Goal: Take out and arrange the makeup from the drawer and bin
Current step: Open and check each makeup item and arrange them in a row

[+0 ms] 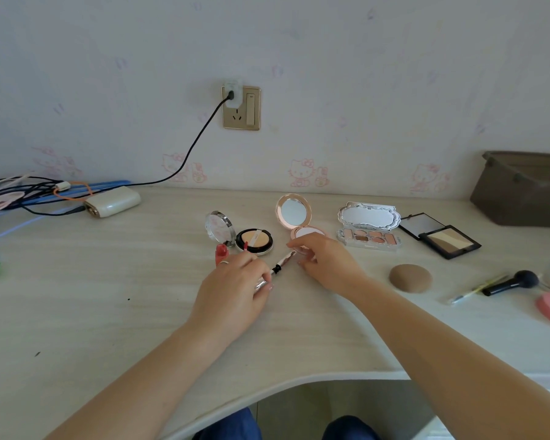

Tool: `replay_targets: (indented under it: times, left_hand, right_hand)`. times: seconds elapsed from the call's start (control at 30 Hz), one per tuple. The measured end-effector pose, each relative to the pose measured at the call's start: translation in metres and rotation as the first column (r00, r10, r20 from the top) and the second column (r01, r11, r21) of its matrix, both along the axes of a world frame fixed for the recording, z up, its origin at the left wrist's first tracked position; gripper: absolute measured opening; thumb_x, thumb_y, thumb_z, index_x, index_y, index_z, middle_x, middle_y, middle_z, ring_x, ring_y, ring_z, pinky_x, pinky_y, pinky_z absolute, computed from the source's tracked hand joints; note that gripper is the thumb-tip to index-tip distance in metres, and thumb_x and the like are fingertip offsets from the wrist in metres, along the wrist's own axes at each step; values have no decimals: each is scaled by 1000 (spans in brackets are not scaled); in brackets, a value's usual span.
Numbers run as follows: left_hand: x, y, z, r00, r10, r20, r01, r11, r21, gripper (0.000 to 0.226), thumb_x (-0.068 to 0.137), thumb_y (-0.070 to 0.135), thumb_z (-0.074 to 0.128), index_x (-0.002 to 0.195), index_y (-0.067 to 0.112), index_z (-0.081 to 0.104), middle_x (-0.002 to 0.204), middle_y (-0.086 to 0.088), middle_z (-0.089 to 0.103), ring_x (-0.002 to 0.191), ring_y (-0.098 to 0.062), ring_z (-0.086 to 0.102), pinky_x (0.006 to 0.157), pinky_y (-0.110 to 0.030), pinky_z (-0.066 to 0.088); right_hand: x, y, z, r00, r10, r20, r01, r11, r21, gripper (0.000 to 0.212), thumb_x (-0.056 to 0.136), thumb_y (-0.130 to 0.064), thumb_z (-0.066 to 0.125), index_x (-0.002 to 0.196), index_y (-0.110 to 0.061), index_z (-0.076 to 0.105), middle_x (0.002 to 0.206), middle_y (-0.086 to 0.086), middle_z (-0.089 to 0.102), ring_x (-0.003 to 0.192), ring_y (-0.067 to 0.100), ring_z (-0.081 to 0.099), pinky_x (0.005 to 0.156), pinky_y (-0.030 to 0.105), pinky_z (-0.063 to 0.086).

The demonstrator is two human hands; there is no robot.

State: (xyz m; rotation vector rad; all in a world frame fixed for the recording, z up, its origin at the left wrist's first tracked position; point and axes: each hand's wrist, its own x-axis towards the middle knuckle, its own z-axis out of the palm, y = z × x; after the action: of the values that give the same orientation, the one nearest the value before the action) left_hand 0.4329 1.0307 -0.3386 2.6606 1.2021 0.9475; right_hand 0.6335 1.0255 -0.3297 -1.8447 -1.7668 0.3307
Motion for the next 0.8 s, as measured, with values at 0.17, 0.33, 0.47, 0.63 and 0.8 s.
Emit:
replay_targets:
  times: [0.17, 0.33, 0.47, 0.63, 0.8]
  left_hand:
    - [19, -3, 7, 1000, 8, 15, -8, 1000, 1, 7, 82, 34, 58, 76, 30, 59, 78, 14, 55, 75, -15, 58, 95, -54, 37]
    - [66, -14, 22, 983, -175, 50, 176, 984, -24, 8, 85, 29, 62, 83, 21, 65, 84, 14, 59, 84, -18, 58, 67, -27, 36]
    - [116, -23, 29, 961, -274, 29, 275, 961, -38, 14, 87, 32, 60, 86, 19, 65, 90, 8, 65, 86, -17, 56, 70, -28, 37]
    - [174, -39, 35, 926, -377, 3, 377, 925, -47, 13, 84, 28, 62, 86, 17, 68, 91, 2, 68, 93, -22, 61, 77, -35, 47]
    - [220, -53, 31, 890, -448, -82, 442, 893, -81, 15, 85, 28, 59, 92, 18, 68, 95, -1, 67, 92, -23, 60, 79, -34, 46]
  right_hand:
    - [8, -19, 9, 998, -11, -58, 18, 993, 117, 31, 85, -7, 60, 113, -22, 64, 107, -12, 56, 77, 8, 54, 67, 5, 37]
    - [43, -59, 17, 987, -55, -151, 85, 976, 202, 31, 86, -8, 61, 111, -27, 63, 94, -24, 49, 75, -8, 54, 74, 13, 43]
    - [81, -93, 19, 967, -139, -214, 194, 945, 263, 32, 83, -3, 63, 103, -28, 66, 98, -23, 53, 75, -3, 54, 68, 9, 43]
    - [135, -136, 17, 953, -263, -154, 297, 911, 285, 33, 83, 0, 63, 106, -22, 66, 108, -8, 55, 80, 2, 57, 71, 4, 42]
    - [172, -162, 12, 925, -361, -122, 381, 889, 256, 30, 84, -4, 64, 106, -24, 66, 107, -9, 53, 81, 3, 58, 71, 7, 43]
